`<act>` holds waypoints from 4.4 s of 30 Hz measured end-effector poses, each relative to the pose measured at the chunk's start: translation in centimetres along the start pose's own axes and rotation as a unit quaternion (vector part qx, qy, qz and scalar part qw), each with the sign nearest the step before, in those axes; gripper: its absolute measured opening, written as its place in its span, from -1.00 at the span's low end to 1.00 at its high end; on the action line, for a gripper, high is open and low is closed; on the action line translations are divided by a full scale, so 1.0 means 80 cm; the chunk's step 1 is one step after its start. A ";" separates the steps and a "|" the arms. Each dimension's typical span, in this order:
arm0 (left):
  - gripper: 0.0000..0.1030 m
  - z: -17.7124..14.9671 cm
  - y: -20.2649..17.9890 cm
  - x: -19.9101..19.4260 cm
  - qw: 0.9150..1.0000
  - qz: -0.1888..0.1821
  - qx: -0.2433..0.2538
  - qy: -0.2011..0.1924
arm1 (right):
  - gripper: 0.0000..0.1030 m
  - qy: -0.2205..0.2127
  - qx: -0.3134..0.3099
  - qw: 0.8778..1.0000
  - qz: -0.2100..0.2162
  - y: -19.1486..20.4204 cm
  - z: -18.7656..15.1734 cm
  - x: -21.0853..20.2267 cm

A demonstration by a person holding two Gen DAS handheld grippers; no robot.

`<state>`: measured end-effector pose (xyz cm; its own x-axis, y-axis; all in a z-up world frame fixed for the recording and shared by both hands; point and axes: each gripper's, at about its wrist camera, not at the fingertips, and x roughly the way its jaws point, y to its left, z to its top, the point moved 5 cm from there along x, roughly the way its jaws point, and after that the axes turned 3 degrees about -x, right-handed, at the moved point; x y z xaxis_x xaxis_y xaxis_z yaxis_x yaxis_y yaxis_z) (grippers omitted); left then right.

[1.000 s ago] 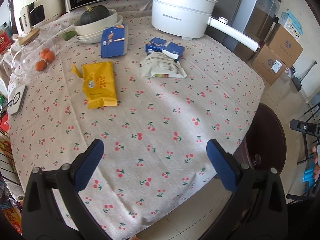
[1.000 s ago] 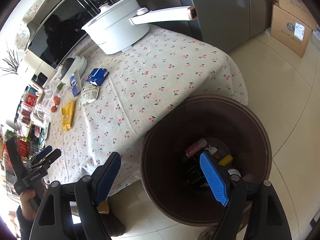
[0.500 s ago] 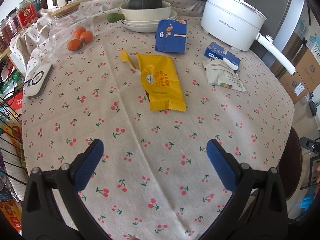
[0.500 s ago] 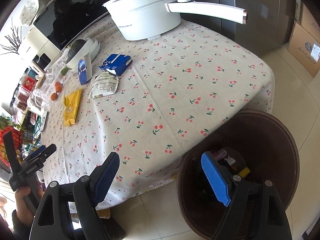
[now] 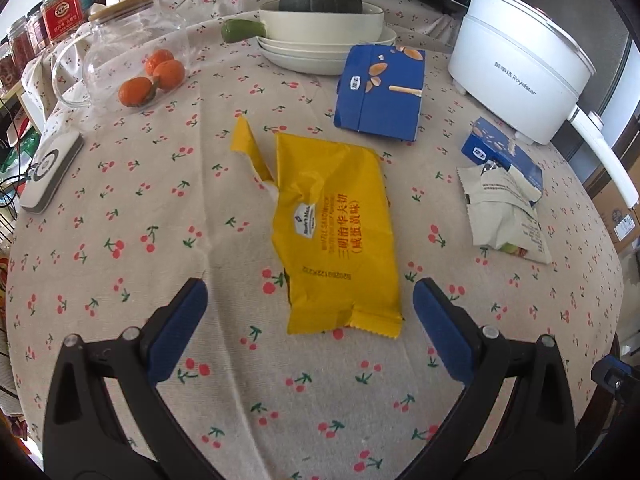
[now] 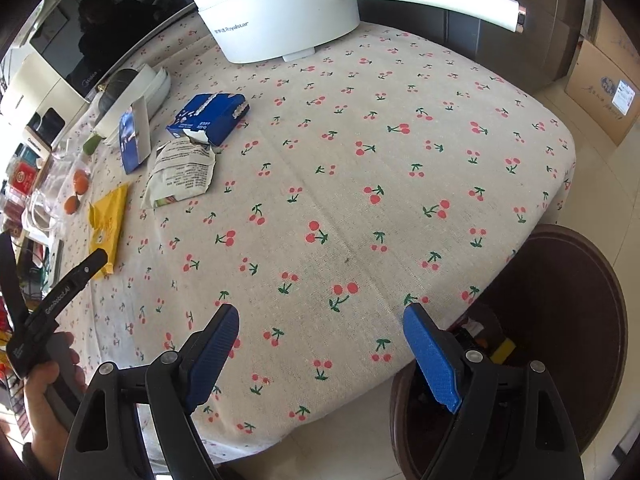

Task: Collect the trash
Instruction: 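Grasp the yellow snack bag with the left gripper while the right gripper grasps the white paper packet, then carry the snack bag and paper packet to the bin and release both inside, then move both grippers back to the table and grasp the two blue biscuit boxes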

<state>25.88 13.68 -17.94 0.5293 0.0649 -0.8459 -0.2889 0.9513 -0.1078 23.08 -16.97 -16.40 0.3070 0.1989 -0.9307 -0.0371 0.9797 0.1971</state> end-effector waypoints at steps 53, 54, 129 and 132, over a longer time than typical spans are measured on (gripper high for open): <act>0.05 -0.038 0.006 -0.127 0.994 -0.075 0.080 -0.024 | 0.42 -0.049 -0.173 0.984 0.009 0.118 0.026 0.016; 0.05 -0.042 0.001 -0.132 0.993 -0.073 0.086 -0.026 | 0.42 -0.051 -0.174 0.983 0.010 0.111 0.020 0.005; 0.99 -0.193 -0.270 -0.174 0.940 -0.159 0.303 -0.003 | 0.78 -0.032 -0.039 0.998 -0.047 -0.232 -0.159 -0.150; 0.99 -0.187 -0.259 -0.177 0.942 -0.155 0.297 -0.003 | 0.78 -0.031 -0.046 0.997 -0.048 -0.224 -0.157 -0.148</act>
<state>12.43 -11.43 -11.59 0.5204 -0.2448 -0.8181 0.3767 0.9256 -0.0374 8.20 -36.54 -12.78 0.3710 0.1050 -0.9227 -0.0909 0.9929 0.0765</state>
